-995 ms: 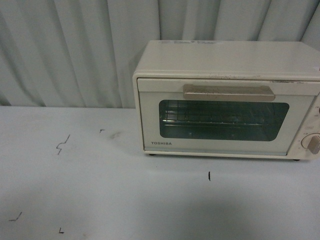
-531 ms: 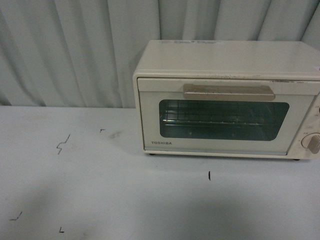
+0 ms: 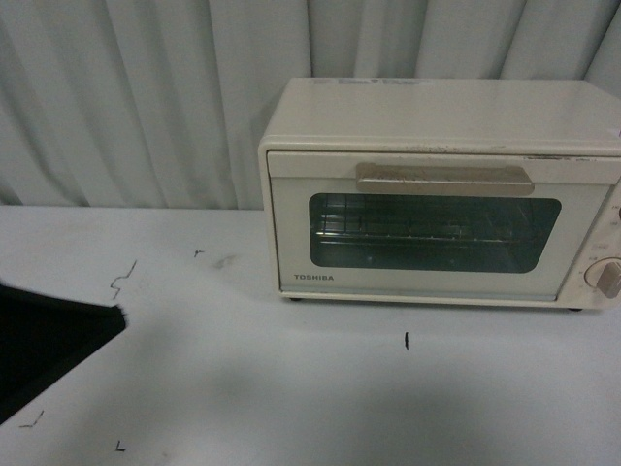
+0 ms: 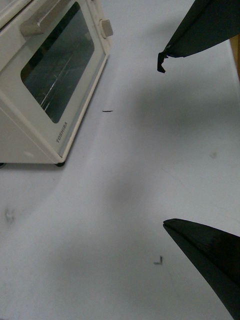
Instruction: Open oven
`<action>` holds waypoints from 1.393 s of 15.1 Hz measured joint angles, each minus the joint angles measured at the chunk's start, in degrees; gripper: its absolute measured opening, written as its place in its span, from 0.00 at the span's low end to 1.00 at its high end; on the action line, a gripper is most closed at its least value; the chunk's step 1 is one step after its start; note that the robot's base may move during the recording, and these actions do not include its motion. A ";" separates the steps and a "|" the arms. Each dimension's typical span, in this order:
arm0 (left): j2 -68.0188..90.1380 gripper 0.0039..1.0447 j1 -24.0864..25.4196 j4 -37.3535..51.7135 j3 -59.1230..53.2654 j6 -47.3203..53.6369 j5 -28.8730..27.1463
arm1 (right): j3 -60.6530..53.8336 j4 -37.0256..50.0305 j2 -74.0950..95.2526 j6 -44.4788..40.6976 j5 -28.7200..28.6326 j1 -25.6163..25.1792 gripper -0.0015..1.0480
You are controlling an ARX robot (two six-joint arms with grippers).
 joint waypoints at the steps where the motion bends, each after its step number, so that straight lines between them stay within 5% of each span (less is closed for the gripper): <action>1: 4.76 0.94 -2.58 4.74 1.03 -1.92 -1.05 | 0.00 -0.02 0.00 0.00 0.02 0.00 0.94; 8: 39.67 0.94 -19.28 26.36 13.51 -13.70 -3.37 | 0.00 -0.02 0.00 0.00 0.00 0.00 0.94; 15: 50.56 0.94 -22.36 28.76 17.53 -21.94 -3.28 | 0.00 0.00 0.00 0.00 0.00 0.00 0.94; 21: 60.13 0.94 -21.07 31.82 21.92 -28.85 -8.87 | 0.00 -0.02 0.00 0.00 0.00 0.00 0.94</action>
